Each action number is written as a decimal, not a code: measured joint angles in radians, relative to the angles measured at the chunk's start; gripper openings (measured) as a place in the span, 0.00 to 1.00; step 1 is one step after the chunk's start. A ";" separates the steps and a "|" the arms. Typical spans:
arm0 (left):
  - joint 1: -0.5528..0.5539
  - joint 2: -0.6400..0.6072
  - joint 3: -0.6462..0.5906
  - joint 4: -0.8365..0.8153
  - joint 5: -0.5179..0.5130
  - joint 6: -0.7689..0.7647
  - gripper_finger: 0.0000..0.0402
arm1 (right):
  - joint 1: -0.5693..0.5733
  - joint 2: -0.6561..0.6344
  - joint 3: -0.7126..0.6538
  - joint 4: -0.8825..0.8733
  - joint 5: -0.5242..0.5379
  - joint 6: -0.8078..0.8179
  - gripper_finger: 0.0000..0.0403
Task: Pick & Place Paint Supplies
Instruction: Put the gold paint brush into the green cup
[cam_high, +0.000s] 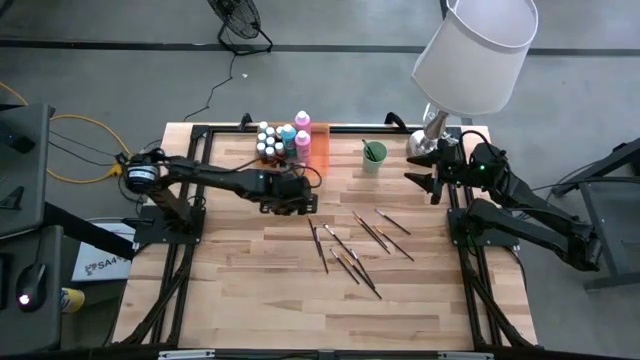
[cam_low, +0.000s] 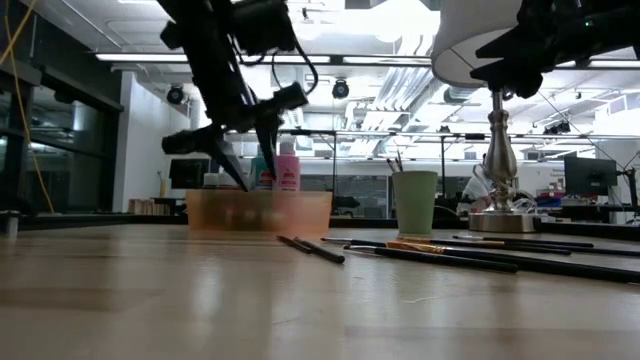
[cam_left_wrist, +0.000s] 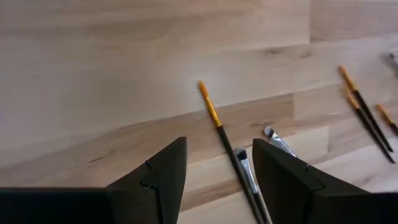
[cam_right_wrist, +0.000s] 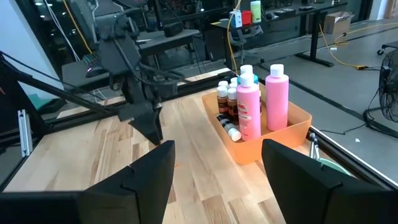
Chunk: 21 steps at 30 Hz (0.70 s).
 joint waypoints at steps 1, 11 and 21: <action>0.000 0.018 0.010 -0.002 0.011 -0.011 0.45 | 0.000 0.000 0.000 -0.001 0.000 0.000 0.58; 0.036 0.221 0.262 -0.238 0.077 -0.033 0.45 | 0.000 0.000 0.000 -0.001 0.000 0.000 0.58; 0.088 0.424 0.507 -0.375 0.141 -0.005 0.45 | 0.000 0.000 0.000 0.000 0.000 0.000 0.58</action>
